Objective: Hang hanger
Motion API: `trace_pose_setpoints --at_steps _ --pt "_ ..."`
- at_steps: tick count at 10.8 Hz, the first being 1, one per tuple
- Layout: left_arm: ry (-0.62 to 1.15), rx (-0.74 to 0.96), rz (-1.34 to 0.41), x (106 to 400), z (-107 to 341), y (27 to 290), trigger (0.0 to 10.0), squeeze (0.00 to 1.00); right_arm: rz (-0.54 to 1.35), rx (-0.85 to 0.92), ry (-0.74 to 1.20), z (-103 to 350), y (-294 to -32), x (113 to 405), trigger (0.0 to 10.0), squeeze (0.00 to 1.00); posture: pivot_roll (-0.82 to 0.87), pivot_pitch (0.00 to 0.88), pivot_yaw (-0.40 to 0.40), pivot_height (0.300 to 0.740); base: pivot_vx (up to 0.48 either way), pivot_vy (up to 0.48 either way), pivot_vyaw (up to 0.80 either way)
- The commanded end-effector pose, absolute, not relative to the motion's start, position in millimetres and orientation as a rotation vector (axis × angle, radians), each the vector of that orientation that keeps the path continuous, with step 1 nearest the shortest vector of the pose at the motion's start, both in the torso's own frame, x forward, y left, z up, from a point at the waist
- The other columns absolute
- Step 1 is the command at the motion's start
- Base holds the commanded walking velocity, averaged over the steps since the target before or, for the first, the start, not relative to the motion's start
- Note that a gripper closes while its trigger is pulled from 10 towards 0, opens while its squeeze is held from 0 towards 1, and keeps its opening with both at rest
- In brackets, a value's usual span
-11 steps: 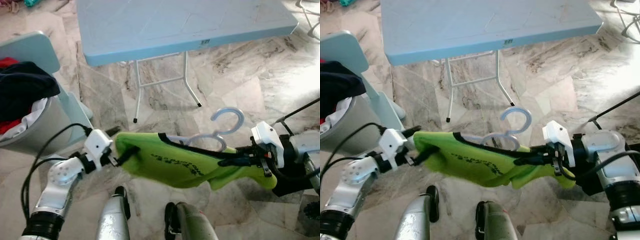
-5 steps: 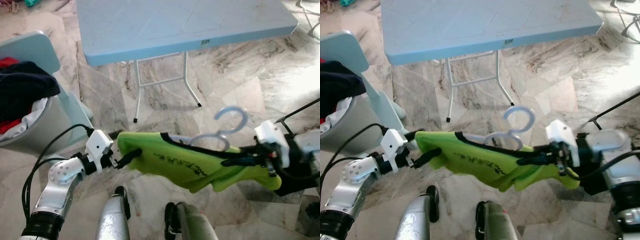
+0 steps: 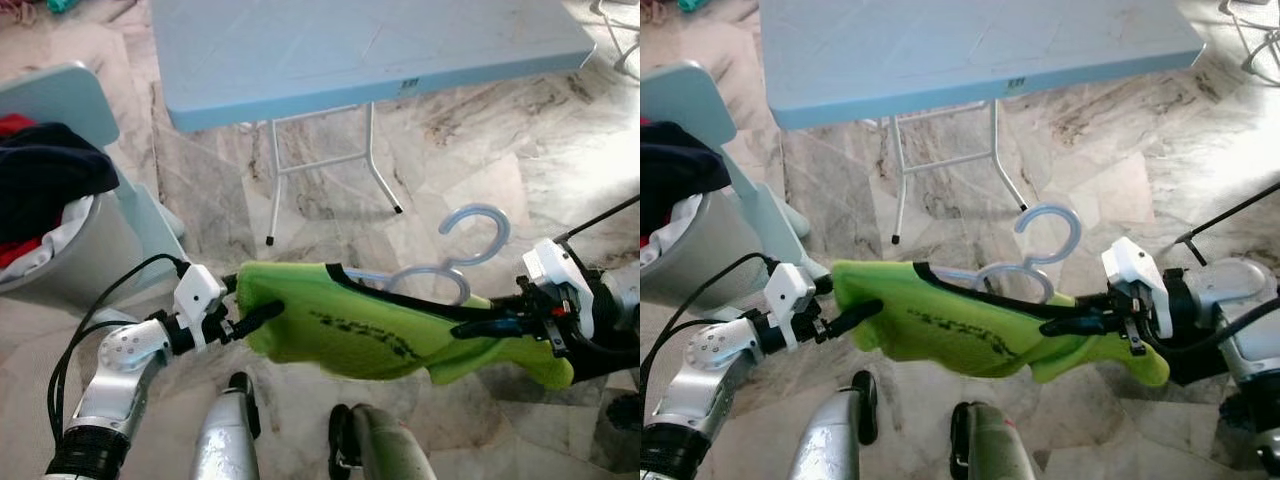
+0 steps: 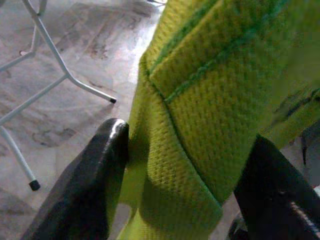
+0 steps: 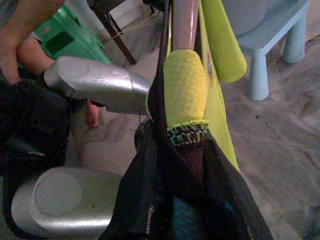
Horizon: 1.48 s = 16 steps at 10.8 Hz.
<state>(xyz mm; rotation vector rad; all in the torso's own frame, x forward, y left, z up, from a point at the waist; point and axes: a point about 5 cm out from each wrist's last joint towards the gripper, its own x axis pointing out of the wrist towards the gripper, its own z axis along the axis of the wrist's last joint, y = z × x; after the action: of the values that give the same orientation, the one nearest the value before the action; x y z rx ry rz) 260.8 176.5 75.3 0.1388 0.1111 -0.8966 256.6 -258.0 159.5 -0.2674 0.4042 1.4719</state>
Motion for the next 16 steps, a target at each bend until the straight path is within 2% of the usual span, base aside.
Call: trace_pose_setpoints --at_steps 1,5,13,15,16 --pt "0.131 0.117 -0.897 256.1 69.8 177.6 0.0 0.0 1.502 -0.267 0.398 163.4 -258.2 253.3 10.0 0.0 -0.04 0.284 -0.08 0.74 0.0 0.0 0.0" --pt "0.111 0.082 -0.895 256.1 72.8 178.9 0.0 0.0 1.51 -0.256 0.403 161.0 -255.9 252.2 10.0 0.0 -0.04 0.282 -0.08 0.74 0.0 0.0 0.0" --pt "0.119 0.028 -0.786 260.9 66.7 191.0 0.0 0.0 1.504 -0.247 0.397 161.4 -256.6 252.1 10.0 0.0 -0.03 0.269 -0.081 0.74 0.0 0.0 0.0" --pt "0.135 -0.039 -0.755 257.5 61.6 193.7 0.0 0.0 1.486 -0.198 0.347 166.0 -254.7 255.8 10.0 0.0 -0.03 0.262 -0.087 0.74 0.0 0.0 0.0" --pt "0.125 -0.071 -0.726 255.8 61.2 191.9 0.0 0.0 1.44 -0.122 0.264 174.3 -250.2 263.1 10.0 0.0 -0.03 0.263 -0.089 0.74 0.0 0.0 0.0"
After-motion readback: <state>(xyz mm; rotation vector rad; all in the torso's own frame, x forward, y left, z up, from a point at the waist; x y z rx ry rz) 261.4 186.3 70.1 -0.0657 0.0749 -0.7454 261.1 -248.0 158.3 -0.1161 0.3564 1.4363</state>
